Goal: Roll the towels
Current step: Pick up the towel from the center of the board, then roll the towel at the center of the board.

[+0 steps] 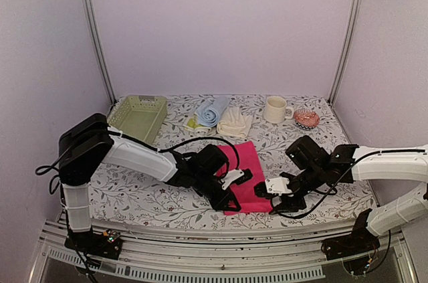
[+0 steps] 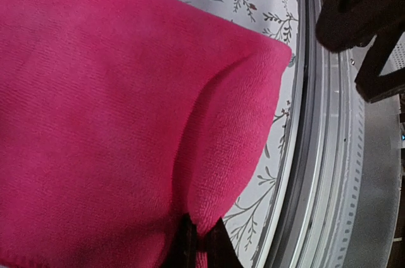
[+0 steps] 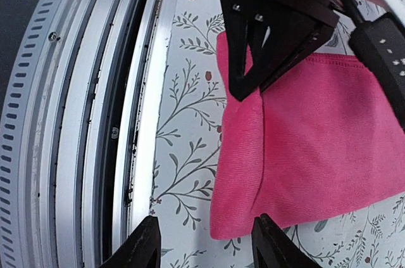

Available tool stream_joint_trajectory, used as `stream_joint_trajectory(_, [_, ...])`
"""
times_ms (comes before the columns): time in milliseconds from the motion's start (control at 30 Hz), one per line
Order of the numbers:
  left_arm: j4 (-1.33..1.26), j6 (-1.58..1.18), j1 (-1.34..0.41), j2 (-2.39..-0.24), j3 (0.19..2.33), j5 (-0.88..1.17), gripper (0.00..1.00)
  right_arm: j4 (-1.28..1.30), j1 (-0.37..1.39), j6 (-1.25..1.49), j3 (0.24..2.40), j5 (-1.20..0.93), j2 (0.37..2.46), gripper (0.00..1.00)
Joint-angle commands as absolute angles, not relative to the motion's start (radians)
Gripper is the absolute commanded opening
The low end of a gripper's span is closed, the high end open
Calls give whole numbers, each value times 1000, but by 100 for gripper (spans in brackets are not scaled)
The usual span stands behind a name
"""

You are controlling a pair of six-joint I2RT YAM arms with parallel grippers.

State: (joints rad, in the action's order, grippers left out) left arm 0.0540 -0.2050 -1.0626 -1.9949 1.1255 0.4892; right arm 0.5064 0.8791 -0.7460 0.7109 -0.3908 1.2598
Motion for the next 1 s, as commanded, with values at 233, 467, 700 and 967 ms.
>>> stream_joint_trajectory(233, [0,-339,-1030,-2066,1124,676,0,247,1048,-736,682,-190,1382,55])
stream_joint_trajectory(467, [0,-340,-1018,-2072,1125,689,0,193,1089,-730,684,-114,1479,55])
stream_joint_trajectory(700, [-3,-340,-1003,-2071,1120,696,0,160,1095,-710,696,-26,1538,28])
stream_joint_trajectory(967, [-19,-320,-997,-2014,1083,676,12,314,1057,-706,743,-266,1545,3])
